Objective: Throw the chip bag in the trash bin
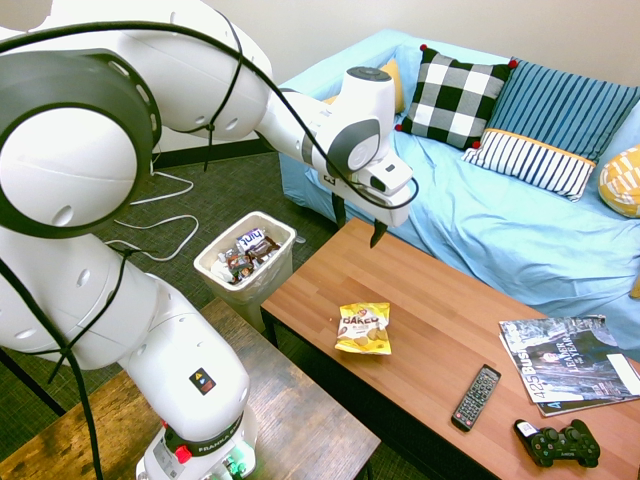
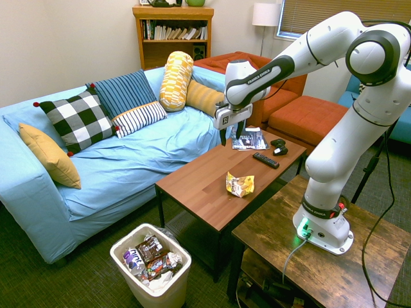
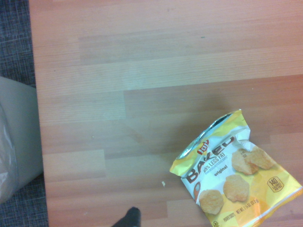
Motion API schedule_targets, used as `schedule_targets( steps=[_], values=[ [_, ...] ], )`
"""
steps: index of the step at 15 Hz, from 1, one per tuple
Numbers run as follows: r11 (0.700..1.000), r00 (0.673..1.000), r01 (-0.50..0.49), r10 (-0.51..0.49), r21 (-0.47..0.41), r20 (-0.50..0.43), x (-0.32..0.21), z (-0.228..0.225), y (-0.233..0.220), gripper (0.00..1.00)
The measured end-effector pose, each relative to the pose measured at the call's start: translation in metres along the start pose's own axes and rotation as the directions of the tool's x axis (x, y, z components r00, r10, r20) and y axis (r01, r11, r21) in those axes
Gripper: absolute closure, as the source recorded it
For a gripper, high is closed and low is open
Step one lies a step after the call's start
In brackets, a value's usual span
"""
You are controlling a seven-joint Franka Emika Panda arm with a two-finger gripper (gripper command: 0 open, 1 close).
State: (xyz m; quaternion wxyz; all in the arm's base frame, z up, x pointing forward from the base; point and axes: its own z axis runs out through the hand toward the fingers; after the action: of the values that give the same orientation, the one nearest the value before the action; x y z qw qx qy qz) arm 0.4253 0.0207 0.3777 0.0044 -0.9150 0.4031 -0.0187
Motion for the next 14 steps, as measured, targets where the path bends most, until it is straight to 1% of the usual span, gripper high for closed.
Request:
schedule_targets(
  steps=[2,3,6,8,10,14],
  values=[
    [1.000,1.000,-0.006,0.006,-0.004,0.003,0.001,0.002,-0.001,0.00],
    [1.000,1.000,-0.026,0.026,-0.014,0.008,0.003,0.008,-0.003,0.00],
    [0.988,0.990,-0.139,0.141,-0.063,0.020,0.024,0.043,-0.009,0.00],
    [0.967,0.973,-0.227,0.231,-0.115,0.022,0.043,0.071,-0.012,0.00],
    [0.942,0.955,-0.289,0.296,-0.171,0.019,0.055,0.101,-0.013,0.00],
    [0.916,0.942,-0.323,0.336,-0.240,0.017,0.054,0.160,-0.029,0.00]
  ],
)
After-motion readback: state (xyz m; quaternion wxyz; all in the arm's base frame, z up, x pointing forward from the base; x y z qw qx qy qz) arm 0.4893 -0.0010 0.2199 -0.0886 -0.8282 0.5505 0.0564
